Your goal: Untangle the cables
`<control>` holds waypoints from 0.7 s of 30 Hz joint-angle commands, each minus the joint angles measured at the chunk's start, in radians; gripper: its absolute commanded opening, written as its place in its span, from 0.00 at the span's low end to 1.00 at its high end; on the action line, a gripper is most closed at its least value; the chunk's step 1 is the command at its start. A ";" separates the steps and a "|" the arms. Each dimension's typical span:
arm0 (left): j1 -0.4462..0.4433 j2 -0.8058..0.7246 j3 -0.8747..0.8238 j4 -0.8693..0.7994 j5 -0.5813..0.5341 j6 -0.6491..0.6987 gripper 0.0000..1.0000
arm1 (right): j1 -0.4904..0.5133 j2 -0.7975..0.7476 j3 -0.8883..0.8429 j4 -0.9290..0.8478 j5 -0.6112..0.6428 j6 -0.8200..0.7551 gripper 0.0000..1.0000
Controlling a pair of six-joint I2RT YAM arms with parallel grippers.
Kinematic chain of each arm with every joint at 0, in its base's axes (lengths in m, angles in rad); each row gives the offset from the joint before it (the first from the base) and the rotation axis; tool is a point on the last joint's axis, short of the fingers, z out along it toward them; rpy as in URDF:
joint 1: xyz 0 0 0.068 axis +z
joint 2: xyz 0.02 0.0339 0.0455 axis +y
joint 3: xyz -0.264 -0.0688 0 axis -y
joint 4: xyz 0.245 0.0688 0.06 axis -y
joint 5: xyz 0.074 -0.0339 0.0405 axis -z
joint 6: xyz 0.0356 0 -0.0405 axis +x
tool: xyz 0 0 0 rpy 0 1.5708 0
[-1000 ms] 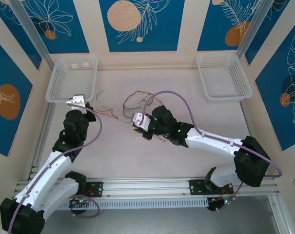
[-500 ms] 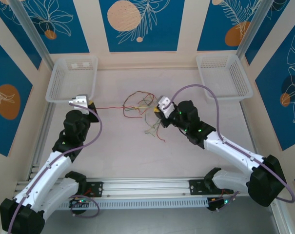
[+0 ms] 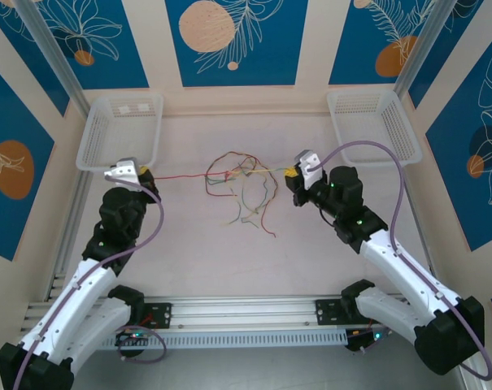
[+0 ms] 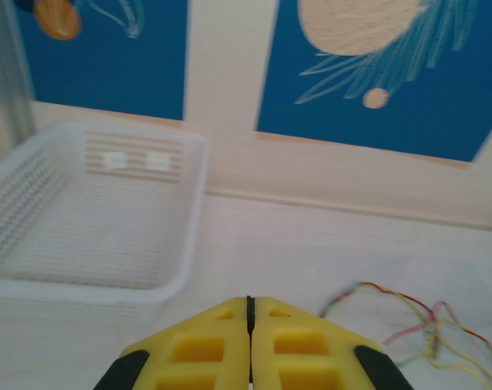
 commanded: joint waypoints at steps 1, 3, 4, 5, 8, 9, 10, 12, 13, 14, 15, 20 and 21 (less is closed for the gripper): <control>0.073 -0.017 0.002 -0.044 -0.320 0.011 0.00 | -0.108 -0.040 -0.005 -0.043 0.240 0.078 0.00; 0.077 -0.019 0.001 -0.048 -0.331 0.010 0.00 | -0.139 -0.041 0.005 -0.060 0.248 0.097 0.00; 0.080 -0.019 0.002 -0.050 -0.336 0.008 0.00 | -0.154 -0.042 0.009 -0.067 0.248 0.104 0.00; 0.082 -0.022 0.000 -0.053 -0.344 0.005 0.00 | -0.170 -0.043 0.013 -0.075 0.249 0.112 0.00; 0.091 -0.025 -0.001 -0.058 -0.354 -0.003 0.00 | -0.219 -0.051 0.024 -0.096 0.246 0.138 0.00; 0.094 -0.026 -0.003 -0.060 -0.356 -0.008 0.00 | -0.236 -0.056 0.027 -0.102 0.246 0.145 0.00; 0.095 -0.028 -0.004 -0.060 -0.359 -0.011 0.00 | -0.249 -0.060 0.029 -0.106 0.246 0.156 0.00; 0.099 -0.028 -0.006 -0.062 -0.363 -0.017 0.00 | -0.283 -0.068 0.034 -0.117 0.243 0.174 0.00; 0.100 -0.028 -0.006 -0.062 -0.361 -0.018 0.00 | -0.296 -0.071 0.037 -0.123 0.242 0.181 0.00; 0.104 -0.027 -0.005 -0.064 -0.358 -0.021 0.00 | -0.311 -0.076 0.040 -0.128 0.236 0.187 0.00; 0.105 -0.027 -0.006 -0.065 -0.358 -0.022 0.00 | -0.322 -0.080 0.041 -0.131 0.232 0.187 0.00; 0.114 -0.032 -0.005 -0.066 -0.362 -0.030 0.00 | -0.380 -0.103 0.057 -0.164 0.254 0.208 0.00; 0.117 -0.033 -0.007 -0.066 -0.361 -0.032 0.00 | -0.393 -0.109 0.058 -0.164 0.249 0.217 0.00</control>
